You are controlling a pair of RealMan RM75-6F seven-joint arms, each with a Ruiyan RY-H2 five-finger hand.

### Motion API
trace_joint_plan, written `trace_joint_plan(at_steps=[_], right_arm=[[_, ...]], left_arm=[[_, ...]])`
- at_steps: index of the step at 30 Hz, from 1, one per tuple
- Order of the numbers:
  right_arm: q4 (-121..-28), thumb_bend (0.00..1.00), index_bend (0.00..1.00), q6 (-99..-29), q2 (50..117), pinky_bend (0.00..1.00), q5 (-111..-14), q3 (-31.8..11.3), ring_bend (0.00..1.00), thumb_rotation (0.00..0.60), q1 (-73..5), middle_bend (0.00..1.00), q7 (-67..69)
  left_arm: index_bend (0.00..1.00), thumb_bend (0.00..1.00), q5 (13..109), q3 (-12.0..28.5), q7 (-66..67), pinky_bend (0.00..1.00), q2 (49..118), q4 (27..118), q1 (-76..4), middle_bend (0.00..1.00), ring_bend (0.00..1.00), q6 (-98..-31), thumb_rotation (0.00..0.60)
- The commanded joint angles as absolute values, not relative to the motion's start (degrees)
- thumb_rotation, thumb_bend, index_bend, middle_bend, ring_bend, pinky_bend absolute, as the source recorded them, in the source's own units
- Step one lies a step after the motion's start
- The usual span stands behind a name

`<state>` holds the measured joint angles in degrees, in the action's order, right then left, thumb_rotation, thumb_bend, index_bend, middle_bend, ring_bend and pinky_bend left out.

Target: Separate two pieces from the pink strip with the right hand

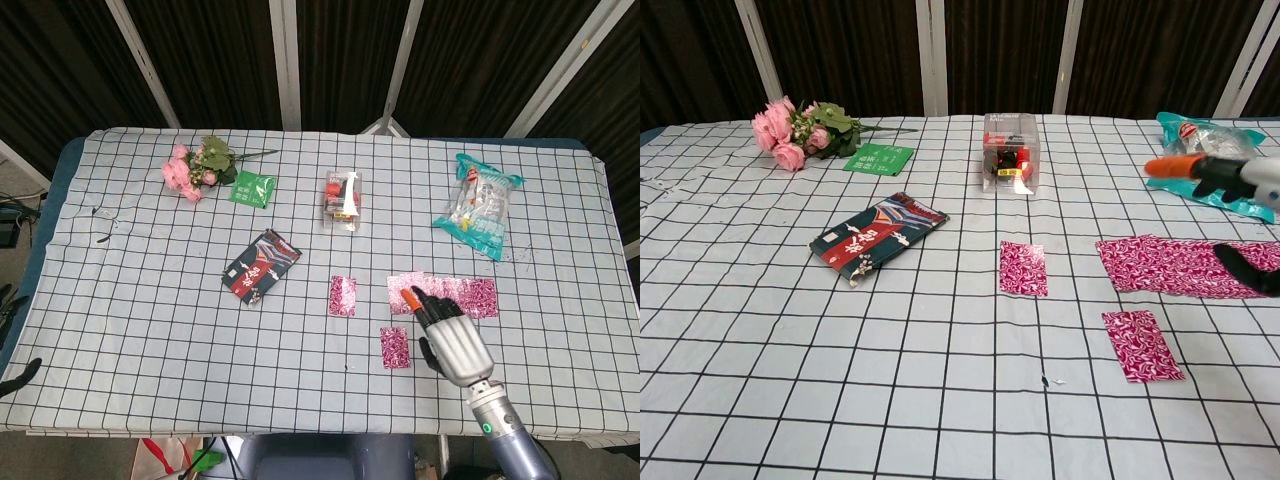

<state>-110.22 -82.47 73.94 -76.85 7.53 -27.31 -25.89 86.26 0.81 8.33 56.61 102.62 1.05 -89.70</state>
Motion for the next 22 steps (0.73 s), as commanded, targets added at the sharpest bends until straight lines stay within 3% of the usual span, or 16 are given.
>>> trace_joint_plan(at_steps=[1,9,22], right_arm=[[-106.8,0.58,0.0,-87.6,67.5,0.17,-79.3,5.6,0.15,0.6,-22.1,0.06,-14.7],[-100.2,0.56,0.0,-97.2,65.6,0.12,-84.6,9.1,0.13,0.6,-12.1,0.06,-15.1],[-97.0,0.56,0.0,-97.7,62.2,0.1,-87.8,9.3,0.12,0.6,-6.7,0.06,-9.3]], left_arm=[[0.15,0.35,86.3,0.8,8.2,0.09,56.5,102.7,1.1,0.0,0.0,-89.7,0.6],[0.15,0.35,86.9,0.4,8.7,0.09,56.6,103.0,1.4,0.0,0.0,-90.1,0.6],[0.15,0.35,87.4,0.0,9.0,0.09,56.5,103.0,1.6,0.0,0.0,-90.1,0.6]])
